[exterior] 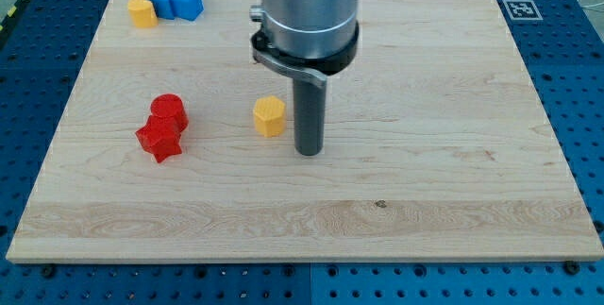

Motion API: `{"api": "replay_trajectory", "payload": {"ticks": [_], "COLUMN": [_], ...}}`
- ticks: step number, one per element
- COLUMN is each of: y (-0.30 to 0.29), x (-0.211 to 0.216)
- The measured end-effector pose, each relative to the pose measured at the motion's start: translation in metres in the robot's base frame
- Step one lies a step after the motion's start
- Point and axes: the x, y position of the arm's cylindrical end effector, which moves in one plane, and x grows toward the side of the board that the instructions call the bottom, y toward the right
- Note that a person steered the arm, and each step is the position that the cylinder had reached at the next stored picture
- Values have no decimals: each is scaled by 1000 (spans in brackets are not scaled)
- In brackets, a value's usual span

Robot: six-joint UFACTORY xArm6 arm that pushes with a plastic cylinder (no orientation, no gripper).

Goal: Point at the yellow hexagon

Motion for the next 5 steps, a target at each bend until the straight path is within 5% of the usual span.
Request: {"api": "replay_trajectory", "payload": {"ticks": [5], "y": [-29], "x": [-9]}}
